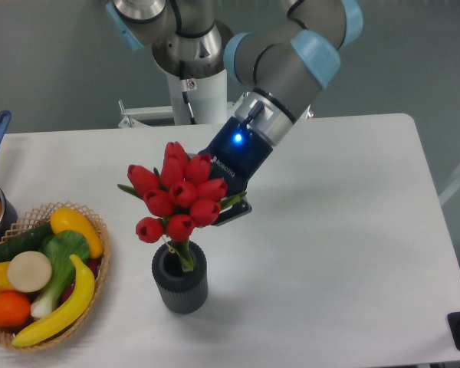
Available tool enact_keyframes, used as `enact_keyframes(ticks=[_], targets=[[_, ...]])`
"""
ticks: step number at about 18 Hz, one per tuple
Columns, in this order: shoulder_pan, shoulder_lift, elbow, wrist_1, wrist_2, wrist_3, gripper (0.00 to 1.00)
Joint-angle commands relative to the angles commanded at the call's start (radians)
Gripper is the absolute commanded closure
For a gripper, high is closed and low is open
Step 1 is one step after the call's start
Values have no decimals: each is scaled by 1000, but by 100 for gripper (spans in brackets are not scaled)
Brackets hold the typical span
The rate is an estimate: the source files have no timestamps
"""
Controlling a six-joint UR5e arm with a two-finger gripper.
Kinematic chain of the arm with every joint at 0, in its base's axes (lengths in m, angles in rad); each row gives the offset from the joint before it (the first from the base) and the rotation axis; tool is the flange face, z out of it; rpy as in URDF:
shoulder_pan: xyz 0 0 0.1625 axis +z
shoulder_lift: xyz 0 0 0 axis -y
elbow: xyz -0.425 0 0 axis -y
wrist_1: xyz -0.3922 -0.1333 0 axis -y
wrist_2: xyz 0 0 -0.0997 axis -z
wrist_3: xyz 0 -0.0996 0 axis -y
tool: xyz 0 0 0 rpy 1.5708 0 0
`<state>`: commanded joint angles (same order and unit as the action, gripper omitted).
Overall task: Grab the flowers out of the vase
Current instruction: 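Lift the gripped tulips straight up out of the black vase, then carry the tulip bunch away from the vase, holding it raised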
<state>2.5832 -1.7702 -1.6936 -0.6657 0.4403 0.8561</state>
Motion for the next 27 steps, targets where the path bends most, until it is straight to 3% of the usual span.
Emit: enact_keyframes(ticks=[9, 17, 19, 23, 27], targets=[[43, 60, 51, -3, -58, -158, 92], [156, 48, 95, -5, -28, -140, 92], [195, 45, 95, -9, 82, -112, 92], [233, 41, 81, -14, 416, 49, 92], [284, 41, 19, -64, 604, 173, 89]])
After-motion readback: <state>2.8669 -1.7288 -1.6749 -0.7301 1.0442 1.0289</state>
